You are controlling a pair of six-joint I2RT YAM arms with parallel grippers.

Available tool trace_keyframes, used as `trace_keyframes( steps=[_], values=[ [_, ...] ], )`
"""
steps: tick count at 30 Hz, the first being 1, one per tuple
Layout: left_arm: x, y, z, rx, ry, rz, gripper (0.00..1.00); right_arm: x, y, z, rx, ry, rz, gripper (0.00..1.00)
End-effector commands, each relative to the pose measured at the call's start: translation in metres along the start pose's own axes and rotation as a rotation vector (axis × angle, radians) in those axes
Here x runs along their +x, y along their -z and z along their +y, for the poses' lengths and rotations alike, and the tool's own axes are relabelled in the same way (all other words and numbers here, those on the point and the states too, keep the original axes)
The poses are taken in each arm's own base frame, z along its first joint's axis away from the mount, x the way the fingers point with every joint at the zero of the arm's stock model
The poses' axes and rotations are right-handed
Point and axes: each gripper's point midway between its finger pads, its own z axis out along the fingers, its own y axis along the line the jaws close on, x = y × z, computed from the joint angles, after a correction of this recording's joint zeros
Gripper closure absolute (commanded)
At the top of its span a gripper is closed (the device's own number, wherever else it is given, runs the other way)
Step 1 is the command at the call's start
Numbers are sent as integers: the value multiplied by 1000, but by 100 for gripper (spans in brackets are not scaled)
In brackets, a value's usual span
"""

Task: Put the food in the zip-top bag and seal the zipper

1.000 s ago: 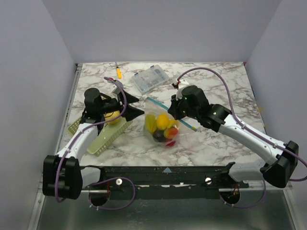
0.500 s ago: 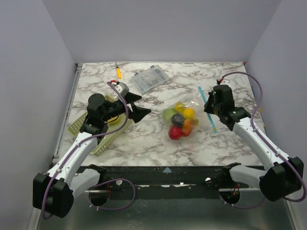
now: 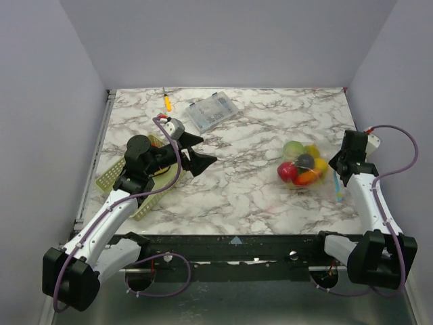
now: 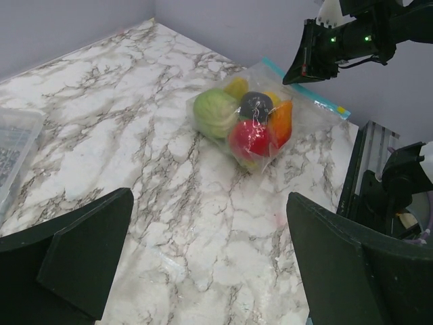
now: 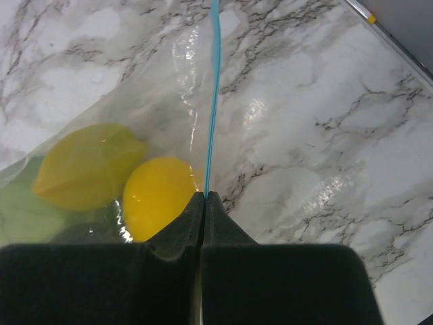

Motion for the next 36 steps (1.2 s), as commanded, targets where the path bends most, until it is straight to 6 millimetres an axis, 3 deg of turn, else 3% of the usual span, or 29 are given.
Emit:
trace_keyframes(
  steps=[1,5,10,12,15,17,19,23,26,29,30,34,36],
  values=[
    [-14,1,-5,-8,-11,-29,1,11,-12,-36,183,-48,9,99],
    [-15,2,-5,-17,-16,-33,2,11,-13,-50,233,-90,-2,96],
    [-18,3,-6,-20,-13,-46,2,-7,-2,-51,233,-68,-52,86],
    [-20,4,-6,-32,7,-50,1,-17,4,-42,188,-43,-52,77],
    [-27,4,0,-83,55,-56,1,-35,19,-27,123,-40,-57,51],
    [-36,5,5,-134,111,-56,2,-51,35,-20,95,-27,-86,39],
    [-50,7,7,-185,166,-48,2,-64,54,-3,17,2,-113,37],
    [-82,24,16,-374,322,-61,2,-81,103,49,-198,88,-153,32],
    [-116,43,9,-447,365,-138,1,-88,143,86,-410,124,-148,30],
    [-148,68,-6,-469,337,-252,1,-108,204,116,-680,121,-223,20],
    [-159,79,-13,-467,311,-296,1,-118,223,120,-742,113,-268,2],
    [-205,124,-42,-475,162,-467,2,-154,291,119,-877,69,-443,0],
    [-225,149,-55,-497,100,-543,2,-168,309,112,-877,43,-508,0]
  ],
)
